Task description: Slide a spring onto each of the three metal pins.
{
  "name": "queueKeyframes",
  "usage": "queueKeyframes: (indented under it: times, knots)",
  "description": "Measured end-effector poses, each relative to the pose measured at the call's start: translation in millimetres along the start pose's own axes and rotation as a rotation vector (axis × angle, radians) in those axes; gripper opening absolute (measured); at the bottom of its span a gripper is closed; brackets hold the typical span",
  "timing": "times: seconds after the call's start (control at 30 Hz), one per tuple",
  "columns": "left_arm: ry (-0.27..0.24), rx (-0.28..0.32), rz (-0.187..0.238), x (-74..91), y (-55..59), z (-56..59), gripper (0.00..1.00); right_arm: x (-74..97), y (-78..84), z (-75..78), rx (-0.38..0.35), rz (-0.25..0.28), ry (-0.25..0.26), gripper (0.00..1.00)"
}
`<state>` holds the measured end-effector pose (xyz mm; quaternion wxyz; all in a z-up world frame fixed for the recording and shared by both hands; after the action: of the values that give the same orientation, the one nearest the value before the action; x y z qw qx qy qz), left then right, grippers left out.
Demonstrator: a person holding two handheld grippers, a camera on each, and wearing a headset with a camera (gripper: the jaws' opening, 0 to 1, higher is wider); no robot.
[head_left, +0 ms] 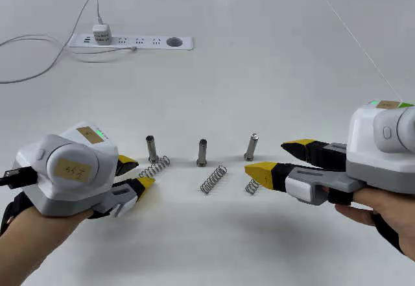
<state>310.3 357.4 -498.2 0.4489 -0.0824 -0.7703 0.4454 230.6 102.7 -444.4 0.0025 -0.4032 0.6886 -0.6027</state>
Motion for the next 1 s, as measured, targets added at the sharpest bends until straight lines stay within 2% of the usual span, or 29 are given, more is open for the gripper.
queueKeyframes:
  times: [0.3, 0.57, 0.77, 0.93, 1.0]
  knots:
    - [0.014, 0.02, -0.008, -3.4, 1.5, 1.4, 0.13, -0.5, 2.2, -0.1, -0.012, -0.005, 0.007, 0.51]
    - [0.029, 0.011, -0.01, -2.6, 1.9, 3.2, 0.11, -0.3, 1.9, -0.5, -0.023, 0.002, 0.013, 0.5]
    - [0.032, 0.009, 0.003, 5.4, 4.6, 7.5, 0.1, 1.7, 0.7, -2.1, -0.024, 0.007, 0.015, 0.5]
    - [0.025, -0.008, 0.035, 17.3, 0.1, 9.4, 0.1, 4.9, -3.9, -5.1, -0.025, 0.025, 0.015, 0.5]
    - [0.019, 0.003, 0.055, 24.3, -3.7, 10.4, 0.1, 5.1, -6.5, -6.7, -0.031, 0.041, 0.012, 0.5]
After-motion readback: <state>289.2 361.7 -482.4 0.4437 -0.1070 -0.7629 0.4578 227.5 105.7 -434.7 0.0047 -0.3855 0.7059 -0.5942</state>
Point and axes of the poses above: the centre of the closed fingertips' face, and the gripper's own axes: x roughly backward along the fingers, z roughly to its right, y roughly out of its underside, the point moved 9 cm from there along x, roughly backward along the fingers, and after that the axes turned 9 degrees about -y, right-handed, at the moved point
